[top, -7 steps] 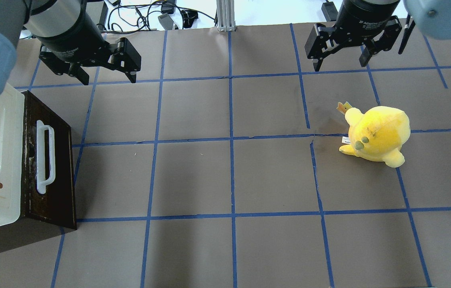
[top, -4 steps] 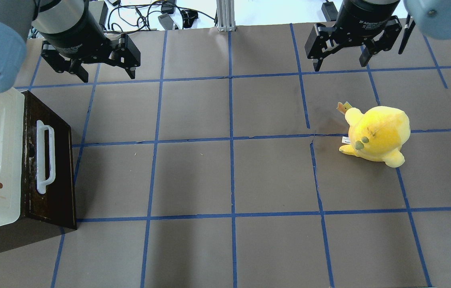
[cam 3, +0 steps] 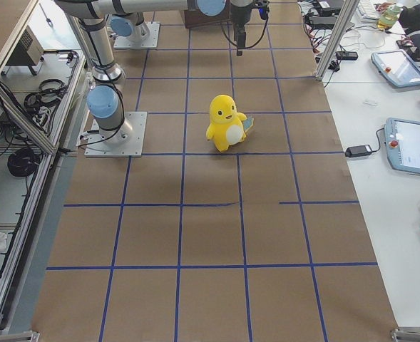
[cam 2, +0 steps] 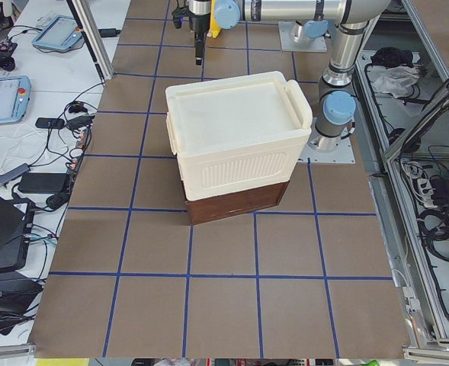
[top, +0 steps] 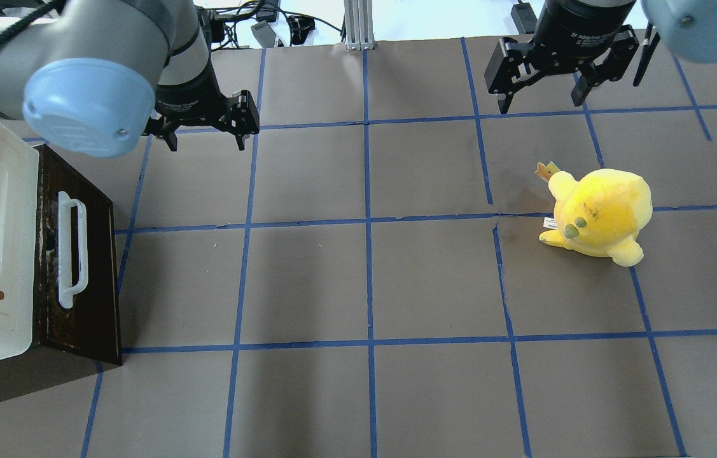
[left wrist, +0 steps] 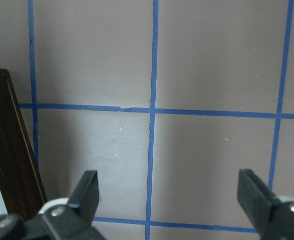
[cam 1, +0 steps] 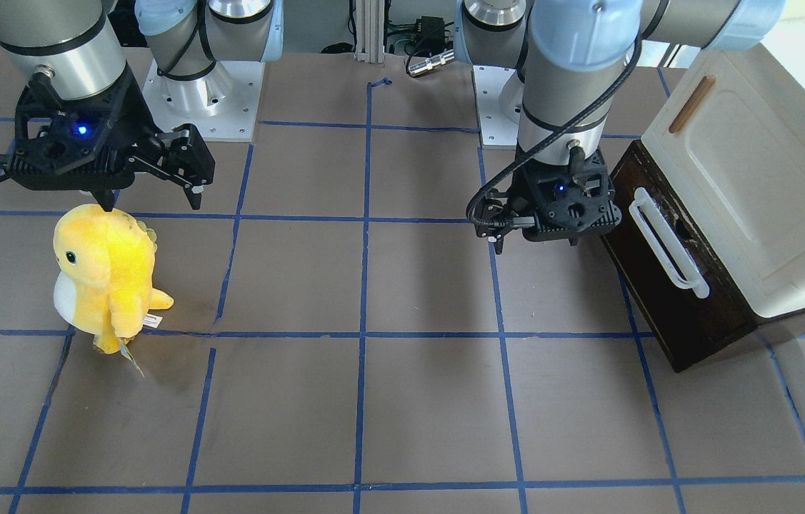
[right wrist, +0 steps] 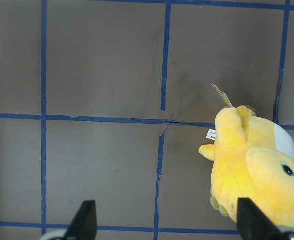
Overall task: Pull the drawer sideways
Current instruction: 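Lower the left gripper around the white drawer handle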
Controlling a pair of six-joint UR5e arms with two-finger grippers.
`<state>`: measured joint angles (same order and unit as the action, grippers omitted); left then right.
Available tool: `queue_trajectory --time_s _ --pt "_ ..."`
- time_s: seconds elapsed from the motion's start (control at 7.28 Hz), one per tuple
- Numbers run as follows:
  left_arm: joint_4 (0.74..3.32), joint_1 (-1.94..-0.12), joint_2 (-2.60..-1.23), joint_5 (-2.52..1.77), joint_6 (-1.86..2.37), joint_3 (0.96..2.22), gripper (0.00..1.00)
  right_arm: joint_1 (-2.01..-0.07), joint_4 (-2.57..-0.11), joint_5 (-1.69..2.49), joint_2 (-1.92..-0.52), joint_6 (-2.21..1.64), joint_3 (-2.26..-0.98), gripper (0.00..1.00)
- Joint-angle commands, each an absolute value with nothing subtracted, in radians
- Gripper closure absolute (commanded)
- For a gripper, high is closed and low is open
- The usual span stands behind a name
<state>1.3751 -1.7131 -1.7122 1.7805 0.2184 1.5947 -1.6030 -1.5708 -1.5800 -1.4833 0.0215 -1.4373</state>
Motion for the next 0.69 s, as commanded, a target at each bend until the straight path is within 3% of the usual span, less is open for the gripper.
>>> queue_trajectory --time_s 0.0,0.55 --pt "1.359 -1.735 -1.742 1.919 0.337 1.701 0.0 -1.603 -1.571 -1.58 -1.483 0.021 -1.437 0.0" --pt "1.29 -1.747 -1.798 2.237 0.411 1.87 0.0 -1.603 -1.571 -1.58 -1.483 0.021 -1.437 0.0"
